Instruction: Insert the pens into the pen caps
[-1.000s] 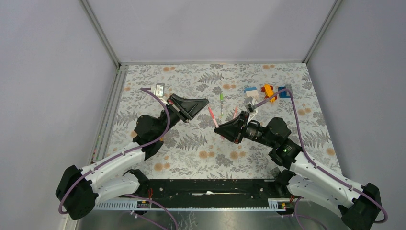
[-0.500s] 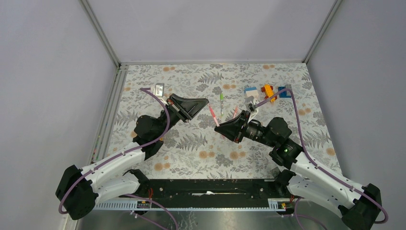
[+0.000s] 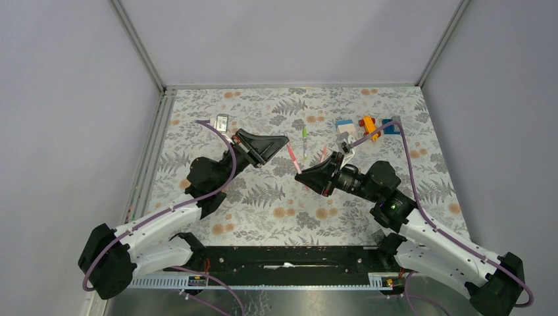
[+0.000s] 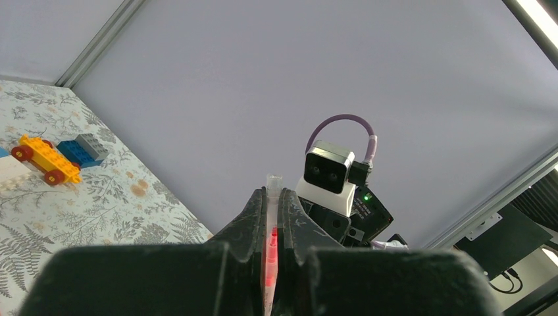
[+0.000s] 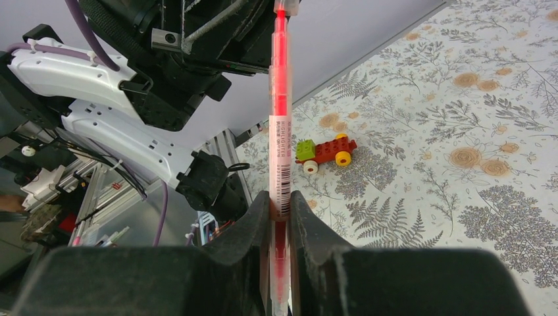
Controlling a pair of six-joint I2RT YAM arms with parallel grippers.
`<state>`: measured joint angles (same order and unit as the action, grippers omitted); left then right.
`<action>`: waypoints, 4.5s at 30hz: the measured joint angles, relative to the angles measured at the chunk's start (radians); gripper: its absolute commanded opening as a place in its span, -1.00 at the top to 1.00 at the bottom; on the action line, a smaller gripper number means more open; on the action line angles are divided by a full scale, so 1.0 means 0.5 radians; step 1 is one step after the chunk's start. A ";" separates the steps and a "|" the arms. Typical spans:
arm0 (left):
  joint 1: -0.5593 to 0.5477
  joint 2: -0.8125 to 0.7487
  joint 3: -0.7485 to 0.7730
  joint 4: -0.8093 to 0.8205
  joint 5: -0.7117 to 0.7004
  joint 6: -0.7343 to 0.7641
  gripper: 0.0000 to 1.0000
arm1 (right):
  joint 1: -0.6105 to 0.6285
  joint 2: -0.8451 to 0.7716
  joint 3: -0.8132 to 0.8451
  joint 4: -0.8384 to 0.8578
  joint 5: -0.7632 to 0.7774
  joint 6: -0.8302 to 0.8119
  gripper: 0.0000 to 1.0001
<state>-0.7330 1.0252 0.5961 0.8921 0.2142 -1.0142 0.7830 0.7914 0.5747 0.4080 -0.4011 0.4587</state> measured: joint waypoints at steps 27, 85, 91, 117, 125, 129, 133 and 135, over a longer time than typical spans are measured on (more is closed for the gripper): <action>0.008 0.000 -0.023 0.042 -0.003 -0.014 1.00 | 0.014 0.041 0.067 -0.041 0.108 -0.034 1.00; 0.130 0.129 -0.199 -0.295 -0.650 -0.197 1.00 | 0.064 1.009 0.890 -0.872 0.592 -0.549 1.00; 0.137 0.165 -0.171 -0.448 -0.734 -0.269 1.00 | 0.100 1.168 1.013 -0.999 0.727 -0.617 1.00; 0.009 -0.415 -0.525 -0.713 -0.259 -0.166 0.48 | 0.043 0.884 1.044 -0.364 0.496 -0.607 1.00; 0.009 -0.766 -0.494 -0.812 -0.150 0.178 -0.70 | 0.043 0.533 0.797 -0.478 0.326 -0.585 1.00; 0.009 -0.842 -0.345 -0.874 -0.040 0.375 -0.66 | 0.043 0.378 0.662 -0.536 0.115 -0.539 1.00; 0.009 -0.838 -0.136 -0.867 0.114 0.534 -0.53 | 0.043 0.290 0.581 -0.571 -0.130 -0.482 1.00; 0.009 -0.813 -0.056 -0.842 0.192 0.583 -0.46 | 0.043 0.270 0.556 -0.573 -0.237 -0.457 1.00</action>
<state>-0.7284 0.6186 0.5682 0.4709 0.3103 -0.7227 0.8047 0.9264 0.8528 0.1215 -0.5194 0.2302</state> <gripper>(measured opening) 0.776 0.171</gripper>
